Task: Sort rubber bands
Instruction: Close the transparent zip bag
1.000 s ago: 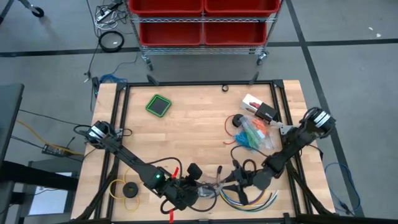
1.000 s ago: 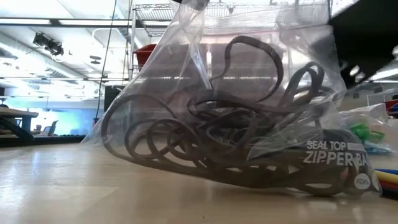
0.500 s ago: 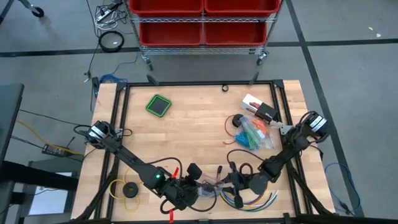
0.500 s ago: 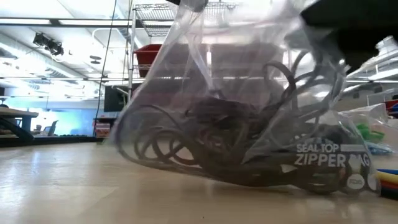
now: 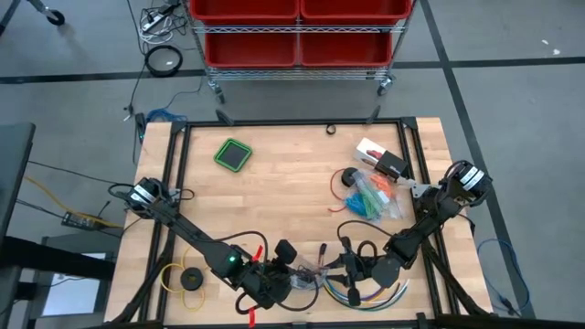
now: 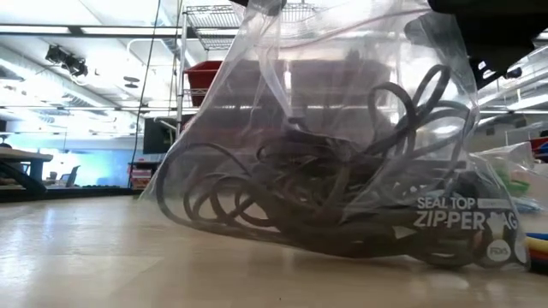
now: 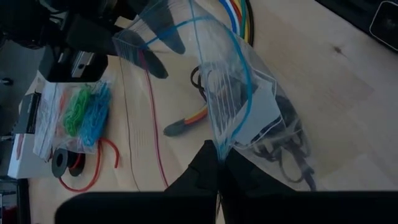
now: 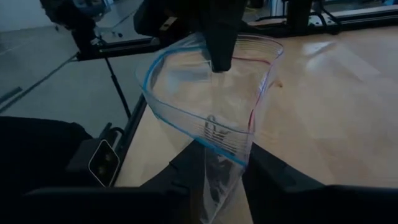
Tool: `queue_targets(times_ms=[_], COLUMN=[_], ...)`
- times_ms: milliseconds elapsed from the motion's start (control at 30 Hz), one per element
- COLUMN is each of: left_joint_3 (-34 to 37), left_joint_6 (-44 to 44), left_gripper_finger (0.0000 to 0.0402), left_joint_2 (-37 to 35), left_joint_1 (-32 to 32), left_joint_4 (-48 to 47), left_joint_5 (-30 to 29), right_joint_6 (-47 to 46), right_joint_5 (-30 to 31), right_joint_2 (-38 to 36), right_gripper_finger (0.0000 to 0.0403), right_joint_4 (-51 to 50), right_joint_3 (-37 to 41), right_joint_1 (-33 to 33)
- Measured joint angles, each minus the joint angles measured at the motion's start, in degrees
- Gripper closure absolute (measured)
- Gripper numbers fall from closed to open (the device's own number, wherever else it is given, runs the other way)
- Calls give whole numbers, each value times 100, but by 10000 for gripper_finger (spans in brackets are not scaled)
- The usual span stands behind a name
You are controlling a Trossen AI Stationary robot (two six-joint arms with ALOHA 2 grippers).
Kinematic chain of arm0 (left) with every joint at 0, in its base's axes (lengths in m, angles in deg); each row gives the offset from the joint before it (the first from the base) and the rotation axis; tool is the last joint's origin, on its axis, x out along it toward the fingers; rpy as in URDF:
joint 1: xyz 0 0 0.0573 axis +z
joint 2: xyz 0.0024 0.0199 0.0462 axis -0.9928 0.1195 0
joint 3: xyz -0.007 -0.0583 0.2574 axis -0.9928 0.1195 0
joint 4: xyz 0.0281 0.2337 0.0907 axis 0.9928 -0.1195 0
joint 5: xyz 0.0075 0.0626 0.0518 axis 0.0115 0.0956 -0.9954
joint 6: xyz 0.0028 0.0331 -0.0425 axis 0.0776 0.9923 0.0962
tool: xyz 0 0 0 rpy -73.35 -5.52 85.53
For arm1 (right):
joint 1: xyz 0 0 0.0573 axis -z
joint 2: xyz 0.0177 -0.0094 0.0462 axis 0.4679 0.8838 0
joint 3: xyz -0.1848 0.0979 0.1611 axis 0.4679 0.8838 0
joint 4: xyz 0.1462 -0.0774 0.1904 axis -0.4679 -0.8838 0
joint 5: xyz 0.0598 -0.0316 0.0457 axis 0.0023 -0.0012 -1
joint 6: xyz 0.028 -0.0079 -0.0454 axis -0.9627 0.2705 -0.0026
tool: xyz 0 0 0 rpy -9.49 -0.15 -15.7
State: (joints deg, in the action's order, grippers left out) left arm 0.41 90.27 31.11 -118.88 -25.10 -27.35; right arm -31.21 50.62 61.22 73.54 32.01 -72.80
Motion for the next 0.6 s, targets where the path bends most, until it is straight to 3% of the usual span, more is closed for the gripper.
queue_targets(times_ms=[267,600], left_joint_3=[0,0], left_joint_6=[-3,-98], left_gripper_finger=[394,394], left_joint_2=[0,0], left_joint_1=[0,0], left_joint_4=[0,-46], left_joint_5=[0,90], right_joint_6=[-8,-114], right_joint_5=[359,428], right_joint_2=[0,0], right_gripper_finger=[319,289], right_joint_4=[-184,-225], right_joint_3=[2,2], right_joint_1=[-25,-46])
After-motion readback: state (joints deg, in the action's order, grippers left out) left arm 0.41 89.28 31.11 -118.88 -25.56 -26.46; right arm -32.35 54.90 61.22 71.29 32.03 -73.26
